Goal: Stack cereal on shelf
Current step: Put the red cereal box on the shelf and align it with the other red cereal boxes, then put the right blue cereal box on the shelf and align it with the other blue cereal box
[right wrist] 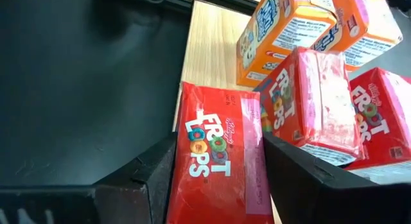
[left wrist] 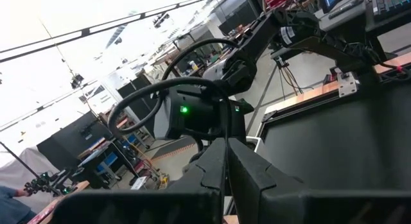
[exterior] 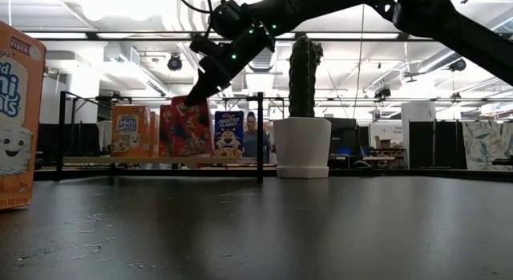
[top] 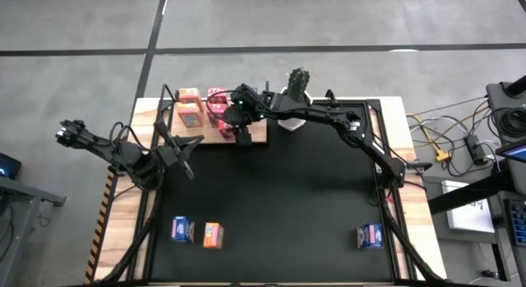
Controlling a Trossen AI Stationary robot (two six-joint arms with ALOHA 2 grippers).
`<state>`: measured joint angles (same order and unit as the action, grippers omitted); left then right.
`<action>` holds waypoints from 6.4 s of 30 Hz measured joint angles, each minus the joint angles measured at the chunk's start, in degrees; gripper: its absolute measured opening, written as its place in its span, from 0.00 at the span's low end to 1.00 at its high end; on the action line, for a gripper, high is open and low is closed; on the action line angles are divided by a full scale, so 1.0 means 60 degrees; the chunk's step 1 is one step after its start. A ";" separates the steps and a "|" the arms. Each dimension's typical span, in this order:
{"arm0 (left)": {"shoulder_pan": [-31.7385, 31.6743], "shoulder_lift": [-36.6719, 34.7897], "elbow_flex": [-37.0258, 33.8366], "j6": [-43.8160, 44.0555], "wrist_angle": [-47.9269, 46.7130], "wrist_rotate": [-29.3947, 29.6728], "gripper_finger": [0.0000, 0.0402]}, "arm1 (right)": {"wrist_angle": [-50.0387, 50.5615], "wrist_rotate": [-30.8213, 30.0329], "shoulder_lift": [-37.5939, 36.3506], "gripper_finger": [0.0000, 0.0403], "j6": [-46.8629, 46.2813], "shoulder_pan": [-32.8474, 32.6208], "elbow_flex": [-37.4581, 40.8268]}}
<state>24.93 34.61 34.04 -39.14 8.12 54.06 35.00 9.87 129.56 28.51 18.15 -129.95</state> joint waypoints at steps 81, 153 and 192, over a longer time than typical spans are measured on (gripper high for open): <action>0.0000 0.0117 0.0000 -0.0112 -0.0007 -0.0033 0.00 | -0.2843 -0.0650 -0.1413 0.03 -0.0912 0.0000 0.3497; -0.0011 0.0164 0.0000 -0.0154 -0.0084 -0.0022 0.00 | -0.1864 -0.1160 -0.2239 0.03 -0.0637 -0.1069 0.3661; -0.0011 0.0561 -0.0004 0.0270 -0.0011 -0.0029 0.00 | 0.2480 -0.1623 -0.9207 0.03 -1.2224 -0.5158 1.0475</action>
<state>24.86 37.98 34.02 -37.52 8.05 53.89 49.88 0.13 74.31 -44.83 -12.80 -67.10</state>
